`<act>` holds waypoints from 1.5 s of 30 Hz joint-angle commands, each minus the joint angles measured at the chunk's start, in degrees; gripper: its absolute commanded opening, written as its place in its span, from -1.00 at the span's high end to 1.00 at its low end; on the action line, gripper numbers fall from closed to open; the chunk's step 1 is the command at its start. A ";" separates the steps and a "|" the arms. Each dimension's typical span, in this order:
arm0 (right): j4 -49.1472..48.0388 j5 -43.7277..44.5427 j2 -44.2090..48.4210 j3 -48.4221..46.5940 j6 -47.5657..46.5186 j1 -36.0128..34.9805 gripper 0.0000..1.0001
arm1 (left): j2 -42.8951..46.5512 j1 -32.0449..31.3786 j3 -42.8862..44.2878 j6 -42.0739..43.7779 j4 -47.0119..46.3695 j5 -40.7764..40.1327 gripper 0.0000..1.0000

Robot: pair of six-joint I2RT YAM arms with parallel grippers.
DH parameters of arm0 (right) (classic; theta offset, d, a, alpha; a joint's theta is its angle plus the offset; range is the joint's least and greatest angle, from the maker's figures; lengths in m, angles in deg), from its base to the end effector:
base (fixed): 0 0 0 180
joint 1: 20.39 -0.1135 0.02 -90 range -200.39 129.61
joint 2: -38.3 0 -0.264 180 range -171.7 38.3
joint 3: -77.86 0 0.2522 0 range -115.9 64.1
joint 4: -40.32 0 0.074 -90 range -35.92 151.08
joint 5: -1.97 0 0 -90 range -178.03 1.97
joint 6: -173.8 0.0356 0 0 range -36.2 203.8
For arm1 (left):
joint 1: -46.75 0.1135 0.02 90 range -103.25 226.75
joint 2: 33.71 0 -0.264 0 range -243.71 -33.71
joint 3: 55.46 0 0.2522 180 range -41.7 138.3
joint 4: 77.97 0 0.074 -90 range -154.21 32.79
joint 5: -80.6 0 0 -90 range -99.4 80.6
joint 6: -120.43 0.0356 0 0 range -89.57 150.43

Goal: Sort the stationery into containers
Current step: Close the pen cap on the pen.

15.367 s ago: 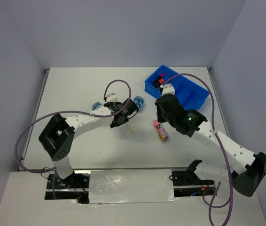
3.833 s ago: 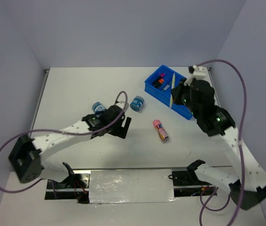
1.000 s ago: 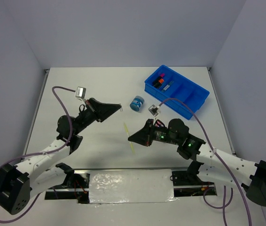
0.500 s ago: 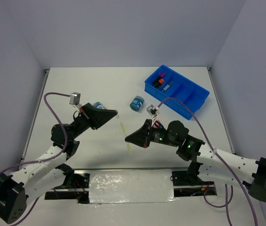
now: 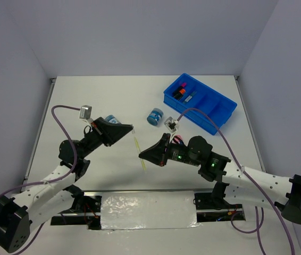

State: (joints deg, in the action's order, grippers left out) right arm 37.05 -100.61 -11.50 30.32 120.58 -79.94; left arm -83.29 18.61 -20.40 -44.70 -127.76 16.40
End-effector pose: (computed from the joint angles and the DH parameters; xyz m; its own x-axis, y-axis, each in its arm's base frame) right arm 0.0999 0.1853 0.3071 -0.5627 0.1959 -0.8031 -0.7676 0.2367 0.5956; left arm 0.1510 -0.0983 0.3125 -0.5826 -0.6752 -0.4524 0.6815 -0.1025 -0.7246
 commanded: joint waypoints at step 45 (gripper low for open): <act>5.44 8.46 -7.50 -18.78 -9.33 -0.39 1.00 | 7.74 0.28 0.93 9.38 11.83 0.47 0.61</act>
State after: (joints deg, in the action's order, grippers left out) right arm 47.95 -95.60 -19.69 16.02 115.26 -80.27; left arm -76.98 19.36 -21.82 -39.93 -121.47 12.93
